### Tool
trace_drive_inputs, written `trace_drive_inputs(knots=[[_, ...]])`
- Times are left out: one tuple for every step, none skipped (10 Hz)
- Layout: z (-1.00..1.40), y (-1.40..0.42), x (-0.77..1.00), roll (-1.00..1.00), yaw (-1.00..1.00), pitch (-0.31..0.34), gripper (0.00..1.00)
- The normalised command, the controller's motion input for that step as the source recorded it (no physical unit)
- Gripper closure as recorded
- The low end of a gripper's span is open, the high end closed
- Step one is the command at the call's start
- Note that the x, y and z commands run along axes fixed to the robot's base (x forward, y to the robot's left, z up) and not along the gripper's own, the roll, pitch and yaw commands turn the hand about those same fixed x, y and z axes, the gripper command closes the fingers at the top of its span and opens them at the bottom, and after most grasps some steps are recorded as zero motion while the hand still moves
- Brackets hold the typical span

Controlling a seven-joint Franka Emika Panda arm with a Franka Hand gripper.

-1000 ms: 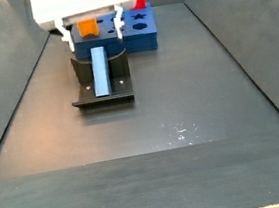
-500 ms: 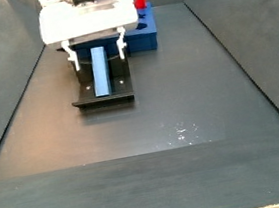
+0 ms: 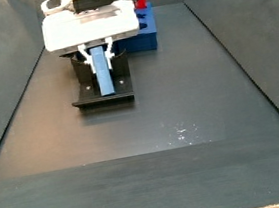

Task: Pick up the rectangle object. Move up. Place the rectangle object on the fixture. Regrasp the rectangle object. Move to above the board. Insert the rectangle object.
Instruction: Move to above the board.

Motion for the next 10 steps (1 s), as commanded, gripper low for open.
trace_drive_inputs(knots=[[1.00,0.23,-0.29,-0.28,0.05,-0.135,1.00],[1.00,0.23,-0.29,-0.28,0.05,-0.140,1.00],[1.00,0.23,-0.28,-0.29,0.04,-0.167,1.00],[1.00,0.20,-0.27,-0.29,0.00,-0.231,1.00],[1.00,0.19,-0.26,-0.26,-0.03,-0.228,1.00],[1.00,0.18,-0.25,-0.24,-0.07,-0.208,1.00],[1.00,0.18,-0.24,-0.23,-0.09,-0.194,1.00],[1.00,0.17,-0.24,-0.23,-0.12,-0.168,1.00],[1.00,0.17,-0.23,-0.22,-0.13,-0.140,1.00],[1.00,0.16,-0.22,-0.23,-0.13,-0.105,1.00]])
